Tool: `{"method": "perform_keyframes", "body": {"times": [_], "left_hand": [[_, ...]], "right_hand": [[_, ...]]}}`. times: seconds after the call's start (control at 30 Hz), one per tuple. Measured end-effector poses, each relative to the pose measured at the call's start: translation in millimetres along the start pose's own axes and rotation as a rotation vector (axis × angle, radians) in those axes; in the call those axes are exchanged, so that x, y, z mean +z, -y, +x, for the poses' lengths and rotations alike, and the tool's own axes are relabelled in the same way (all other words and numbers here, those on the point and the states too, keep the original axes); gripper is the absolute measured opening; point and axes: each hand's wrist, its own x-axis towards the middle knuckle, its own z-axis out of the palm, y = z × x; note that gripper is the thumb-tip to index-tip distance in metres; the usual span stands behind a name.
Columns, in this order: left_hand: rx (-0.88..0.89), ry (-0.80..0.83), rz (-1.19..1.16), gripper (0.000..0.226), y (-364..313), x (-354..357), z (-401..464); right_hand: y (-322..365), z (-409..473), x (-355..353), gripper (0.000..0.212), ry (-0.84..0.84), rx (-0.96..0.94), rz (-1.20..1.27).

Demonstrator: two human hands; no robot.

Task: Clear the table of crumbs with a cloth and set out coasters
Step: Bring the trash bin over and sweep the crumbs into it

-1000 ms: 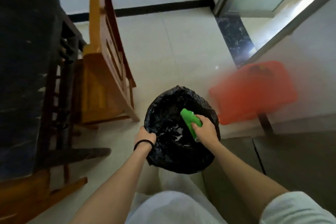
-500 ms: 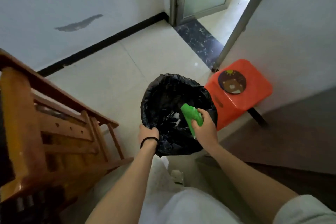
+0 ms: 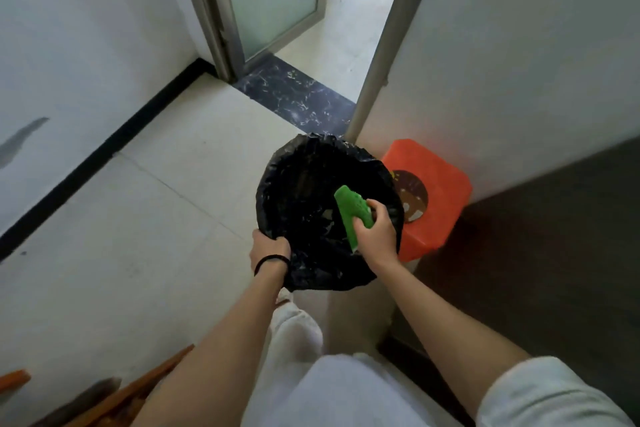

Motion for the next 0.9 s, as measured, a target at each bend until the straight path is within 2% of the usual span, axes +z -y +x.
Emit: {"method": "perform_keyframes", "body": {"times": [0.17,0.33,0.43,0.57,0.73,0.9], "left_hand": [[-0.003,-0.007,0.06,0.033,-63,-16,66],[-0.082,-0.01,0.061,0.035,-116,2,126],[-0.111,-0.009,-0.023,0.036,-141,19,166],[-0.159,0.025,-0.107,0.037,-159,72,254],[-0.16,0.099,-0.1,0.038,-154,151,343],[-0.203,0.153,-0.077,0.038,-146,205,410]], "right_hand": [[45,62,20,0.041,-0.031,0.017,0.011],[55,126,35,0.04,-0.048,0.074,0.047],[56,168,45,0.043,-0.052,0.121,0.089],[45,251,75,0.043,-0.037,0.163,0.071],[15,340,117,0.045,-0.039,0.218,0.03],[-33,403,166,0.04,-0.146,0.291,0.029]]}}
